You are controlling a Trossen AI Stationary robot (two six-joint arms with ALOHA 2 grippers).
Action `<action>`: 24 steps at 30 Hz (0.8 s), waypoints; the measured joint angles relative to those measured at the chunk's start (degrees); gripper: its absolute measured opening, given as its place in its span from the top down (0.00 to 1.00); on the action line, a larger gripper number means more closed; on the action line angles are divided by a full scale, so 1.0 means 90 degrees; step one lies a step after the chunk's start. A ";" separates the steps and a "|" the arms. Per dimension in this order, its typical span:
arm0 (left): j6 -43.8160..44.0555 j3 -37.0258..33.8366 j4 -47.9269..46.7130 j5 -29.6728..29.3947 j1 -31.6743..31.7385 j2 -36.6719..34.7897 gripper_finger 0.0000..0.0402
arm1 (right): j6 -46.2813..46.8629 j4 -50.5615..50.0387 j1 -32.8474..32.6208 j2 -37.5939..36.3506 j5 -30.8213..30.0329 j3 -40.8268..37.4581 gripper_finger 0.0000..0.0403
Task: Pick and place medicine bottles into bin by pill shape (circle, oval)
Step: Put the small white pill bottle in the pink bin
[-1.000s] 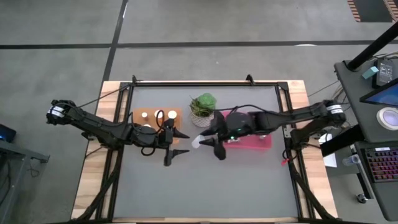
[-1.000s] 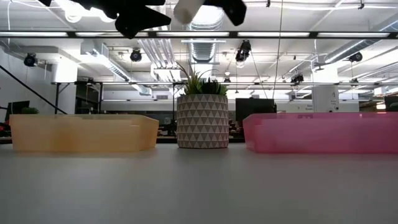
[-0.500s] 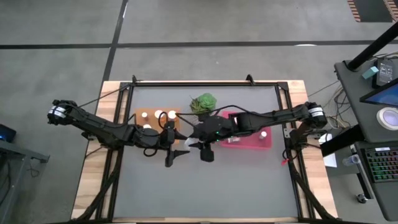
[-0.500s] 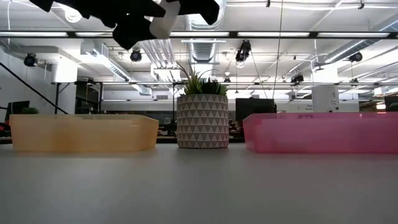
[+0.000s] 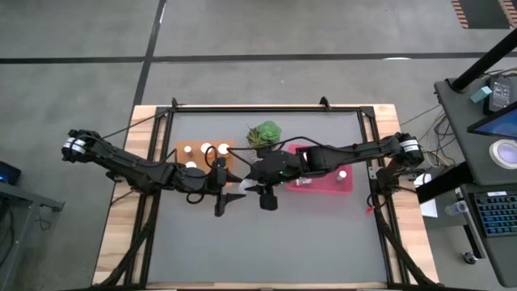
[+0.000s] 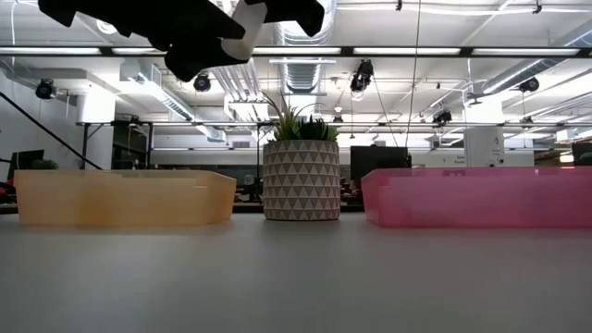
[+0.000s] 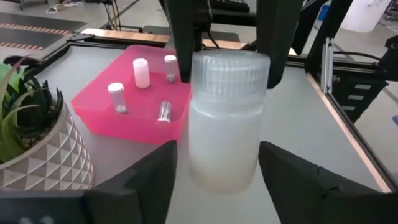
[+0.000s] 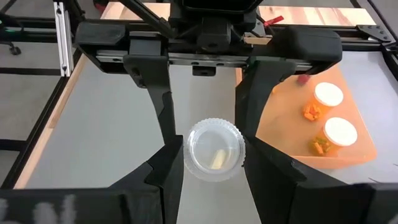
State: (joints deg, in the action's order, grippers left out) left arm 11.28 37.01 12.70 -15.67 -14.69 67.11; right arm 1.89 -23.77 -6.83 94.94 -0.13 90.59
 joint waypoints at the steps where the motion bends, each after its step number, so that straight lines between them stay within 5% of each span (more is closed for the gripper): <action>1: -0.0003 0.0000 0.0003 -0.0002 0.0002 0.0000 0.49 | 0.0000 0.0000 0.0000 0.0000 0.0001 0.0000 0.64; 10: -0.0018 -0.0002 0.0003 -0.0067 0.0002 0.0000 0.68 | -0.0002 0.0000 0.0000 0.0000 -0.0014 0.0000 0.64; 24: -0.0526 -0.0048 0.0393 -0.0149 -0.0013 0.0000 0.66 | 0.0054 -0.0018 -0.0002 -0.0136 0.0011 -0.0002 0.41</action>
State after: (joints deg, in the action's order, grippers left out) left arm 6.55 36.59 16.23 -17.02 -14.81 67.11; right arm 2.38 -23.93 -6.85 93.71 -0.03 90.56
